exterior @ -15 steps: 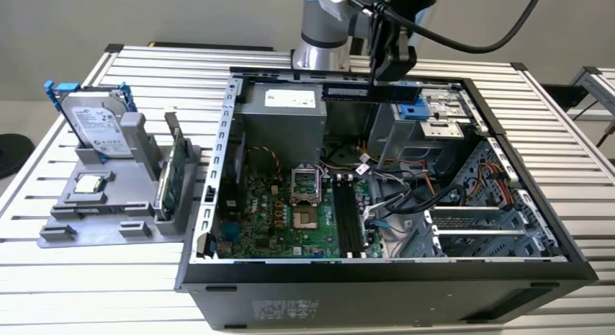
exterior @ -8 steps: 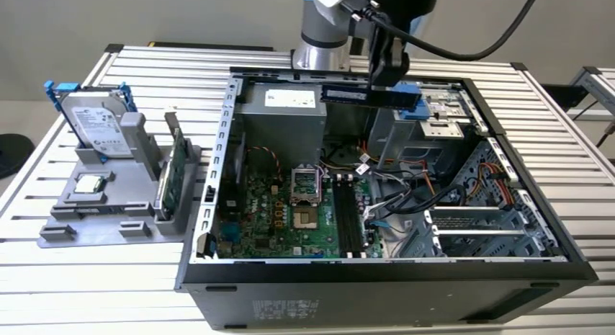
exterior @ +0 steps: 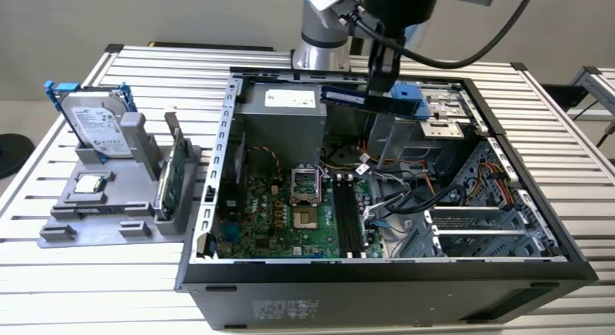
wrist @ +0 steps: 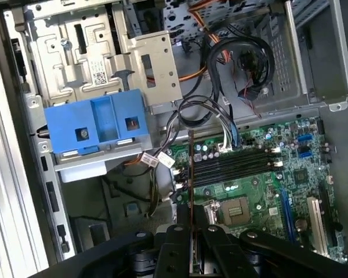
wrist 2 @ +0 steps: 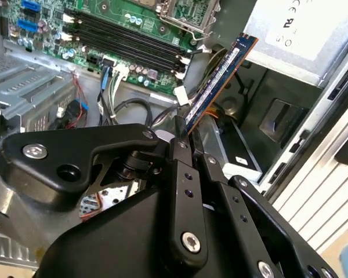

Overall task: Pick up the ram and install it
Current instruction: 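Insert the ram into the slot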

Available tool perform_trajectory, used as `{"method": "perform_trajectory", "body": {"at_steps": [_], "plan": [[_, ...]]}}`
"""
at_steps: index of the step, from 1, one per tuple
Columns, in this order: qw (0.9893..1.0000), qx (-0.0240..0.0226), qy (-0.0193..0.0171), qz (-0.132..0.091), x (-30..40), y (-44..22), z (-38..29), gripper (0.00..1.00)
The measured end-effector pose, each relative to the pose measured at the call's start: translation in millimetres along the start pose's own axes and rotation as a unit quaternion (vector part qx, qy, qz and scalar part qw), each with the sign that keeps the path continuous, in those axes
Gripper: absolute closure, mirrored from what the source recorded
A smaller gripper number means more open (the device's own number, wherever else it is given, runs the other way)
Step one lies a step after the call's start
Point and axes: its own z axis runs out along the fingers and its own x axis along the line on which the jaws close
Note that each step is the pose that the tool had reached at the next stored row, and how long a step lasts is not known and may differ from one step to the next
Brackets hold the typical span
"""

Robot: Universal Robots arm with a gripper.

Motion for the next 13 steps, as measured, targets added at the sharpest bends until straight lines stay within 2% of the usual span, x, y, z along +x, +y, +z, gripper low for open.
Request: {"method": "perform_trajectory", "body": {"at_steps": [4, 7, 10, 13], "plan": [[0.9997, 0.0007, -0.0006, 0.026, 0.3, 0.6, 3.4, 1.00], [0.9990, 0.0012, -0.0011, 0.045, 0.5, 1.2, 5.9, 1.00], [0.9979, 0.0017, -0.0016, 0.065, 0.8, 1.6, 8.3, 1.00], [0.9964, 0.0022, -0.0020, 0.085, 1.0, 2.0, 10.7, 1.00]]}}
